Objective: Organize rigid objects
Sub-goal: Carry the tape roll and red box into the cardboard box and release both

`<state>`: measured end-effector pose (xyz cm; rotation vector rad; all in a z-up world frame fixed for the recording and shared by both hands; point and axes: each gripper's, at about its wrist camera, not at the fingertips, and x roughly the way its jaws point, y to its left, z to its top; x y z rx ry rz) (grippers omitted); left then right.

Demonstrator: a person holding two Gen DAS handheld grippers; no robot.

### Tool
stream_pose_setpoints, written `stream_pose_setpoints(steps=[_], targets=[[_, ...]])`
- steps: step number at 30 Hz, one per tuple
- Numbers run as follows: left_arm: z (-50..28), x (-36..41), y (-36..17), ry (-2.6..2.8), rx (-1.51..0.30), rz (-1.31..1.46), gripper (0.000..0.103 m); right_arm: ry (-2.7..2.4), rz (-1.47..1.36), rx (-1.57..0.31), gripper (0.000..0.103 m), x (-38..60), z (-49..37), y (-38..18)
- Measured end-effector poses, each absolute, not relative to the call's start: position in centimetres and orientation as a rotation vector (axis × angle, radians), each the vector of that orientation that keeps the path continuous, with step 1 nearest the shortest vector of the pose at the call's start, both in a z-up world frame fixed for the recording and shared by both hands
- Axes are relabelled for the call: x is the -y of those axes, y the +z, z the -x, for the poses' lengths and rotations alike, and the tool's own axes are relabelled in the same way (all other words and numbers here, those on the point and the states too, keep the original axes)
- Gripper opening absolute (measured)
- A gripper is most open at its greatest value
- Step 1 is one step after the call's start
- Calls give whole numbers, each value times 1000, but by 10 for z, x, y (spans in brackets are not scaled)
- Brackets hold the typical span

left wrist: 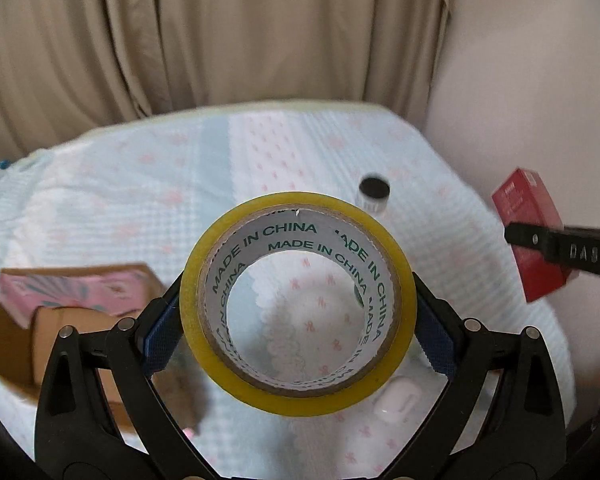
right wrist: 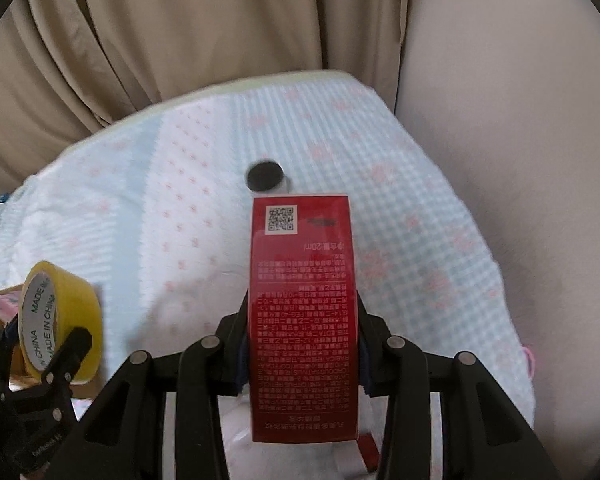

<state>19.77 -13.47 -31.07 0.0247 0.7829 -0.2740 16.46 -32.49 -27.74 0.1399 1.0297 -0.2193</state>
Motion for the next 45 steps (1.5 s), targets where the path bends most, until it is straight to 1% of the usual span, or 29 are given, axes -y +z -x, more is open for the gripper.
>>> stream_pose_setpoints(steps=[5,8,11,15,19,22,27,33,38,45], targets=[[-172,108,-238,-234,-751,-1,97,-179,-125,-985,37,304,-144,-208],[-159,87,-206,-213,-745,0,97,-141,-117,-954,37,284,-131,-172],[-146,61,-186,-202,-728,4,97,-96,-101,-927,37,258,-124,-150],[-144,17,-167,-188,-726,15,97,-47,-112,-906,38,216,-118,-134],[-150,-34,-159,-186,-736,14,97,-19,-121,-896,38,167,-117,-126],[-157,-85,-159,-197,-761,4,97,-26,-155,-892,38,125,-121,-124],[-171,-155,-168,-219,-781,-38,97,-37,-220,-920,38,60,-138,-137],[-194,-218,-206,-228,-854,-75,97,-28,-369,-977,38,-6,-162,-170],[-222,-231,-256,-244,-935,-120,97,-23,-452,-1077,38,-38,-187,-216],[-250,-216,-338,-281,-1091,-164,97,-2,-424,-1231,38,-55,-217,-298]])
